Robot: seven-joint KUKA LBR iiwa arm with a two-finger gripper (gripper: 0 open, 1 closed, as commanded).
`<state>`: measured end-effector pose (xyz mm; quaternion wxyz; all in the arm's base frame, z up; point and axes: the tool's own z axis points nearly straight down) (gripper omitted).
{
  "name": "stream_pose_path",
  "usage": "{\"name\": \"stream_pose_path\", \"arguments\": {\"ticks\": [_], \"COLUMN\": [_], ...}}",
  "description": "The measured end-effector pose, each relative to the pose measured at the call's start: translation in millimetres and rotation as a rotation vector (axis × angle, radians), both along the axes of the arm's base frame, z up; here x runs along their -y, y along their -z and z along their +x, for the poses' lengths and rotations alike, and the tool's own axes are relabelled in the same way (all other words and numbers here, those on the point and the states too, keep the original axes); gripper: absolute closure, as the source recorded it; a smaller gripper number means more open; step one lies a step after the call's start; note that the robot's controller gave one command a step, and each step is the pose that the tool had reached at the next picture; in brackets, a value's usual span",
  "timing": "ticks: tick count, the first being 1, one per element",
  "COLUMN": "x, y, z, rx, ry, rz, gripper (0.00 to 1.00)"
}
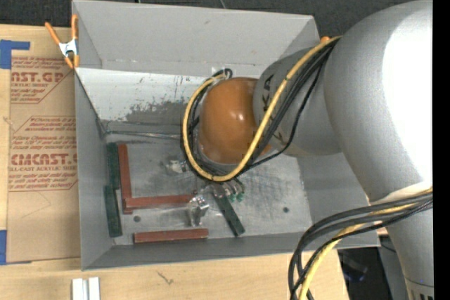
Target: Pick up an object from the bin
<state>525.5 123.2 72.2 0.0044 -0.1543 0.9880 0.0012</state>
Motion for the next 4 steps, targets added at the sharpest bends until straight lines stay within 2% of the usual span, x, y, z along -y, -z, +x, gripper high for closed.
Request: {"name": "stream_pose_path", "arguments": {"ticks": [1,2,3,4], "x": [1,1,14,14], "y": [-1,0,-149,-149], "z": [-2.4,-2.3,-6.4,-6.6], "rx": [-0.014,-0.013,-0.006,-0.006], "ry": [-0.001,-0.001,-0.077,-0.077], "rz": [-0.004,-0.004,-0.003,-0.003], "gripper": [1.00,1.00,1.00,1.00]}}
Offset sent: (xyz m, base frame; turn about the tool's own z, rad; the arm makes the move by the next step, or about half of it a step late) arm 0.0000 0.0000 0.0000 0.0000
